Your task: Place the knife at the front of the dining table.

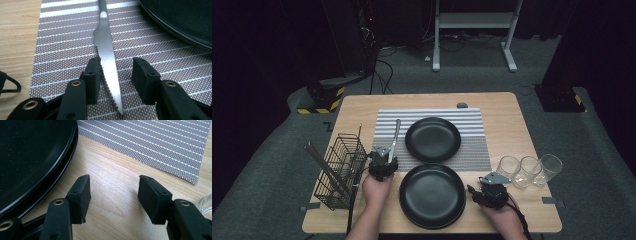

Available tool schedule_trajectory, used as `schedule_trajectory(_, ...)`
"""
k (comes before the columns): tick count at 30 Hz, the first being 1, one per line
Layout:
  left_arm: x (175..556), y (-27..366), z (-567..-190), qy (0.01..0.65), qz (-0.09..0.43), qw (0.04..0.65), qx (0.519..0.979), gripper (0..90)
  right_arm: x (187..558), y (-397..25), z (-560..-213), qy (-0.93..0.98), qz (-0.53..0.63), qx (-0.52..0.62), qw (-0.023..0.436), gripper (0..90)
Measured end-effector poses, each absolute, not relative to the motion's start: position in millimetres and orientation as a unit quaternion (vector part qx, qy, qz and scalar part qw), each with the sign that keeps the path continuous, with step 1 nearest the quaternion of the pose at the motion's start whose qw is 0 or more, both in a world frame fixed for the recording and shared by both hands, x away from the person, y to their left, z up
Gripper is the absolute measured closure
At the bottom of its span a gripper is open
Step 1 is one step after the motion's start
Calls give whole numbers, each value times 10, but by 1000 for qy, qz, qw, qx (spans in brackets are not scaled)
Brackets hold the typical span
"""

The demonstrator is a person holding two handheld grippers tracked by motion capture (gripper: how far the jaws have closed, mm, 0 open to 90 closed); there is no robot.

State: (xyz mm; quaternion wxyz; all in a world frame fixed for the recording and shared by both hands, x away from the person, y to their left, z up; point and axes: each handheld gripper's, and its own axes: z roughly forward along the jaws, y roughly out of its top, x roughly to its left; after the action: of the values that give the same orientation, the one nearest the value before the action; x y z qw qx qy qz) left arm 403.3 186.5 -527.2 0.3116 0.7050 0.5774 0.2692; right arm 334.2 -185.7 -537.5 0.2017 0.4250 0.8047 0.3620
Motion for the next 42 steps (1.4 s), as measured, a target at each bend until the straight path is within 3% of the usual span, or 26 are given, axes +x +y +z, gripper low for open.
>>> schedule_trajectory(7,4026,1862,-5273,576,270,311,706,610,3342,-1857,-5375,805,362,425,202,435)
schedule_trajectory(15,4006,1867,-5245,574,275,315,704,546,3344,-1858,-5375,805,362,424,203,434)
schedule_trajectory(32,3879,1784,-5149,522,254,377,722,531,3342,-1856,-5375,805,362,425,202,435)
schedule_trajectory(42,3777,1734,-5109,501,241,386,736,461,3342,-1857,-5375,805,362,425,202,435)
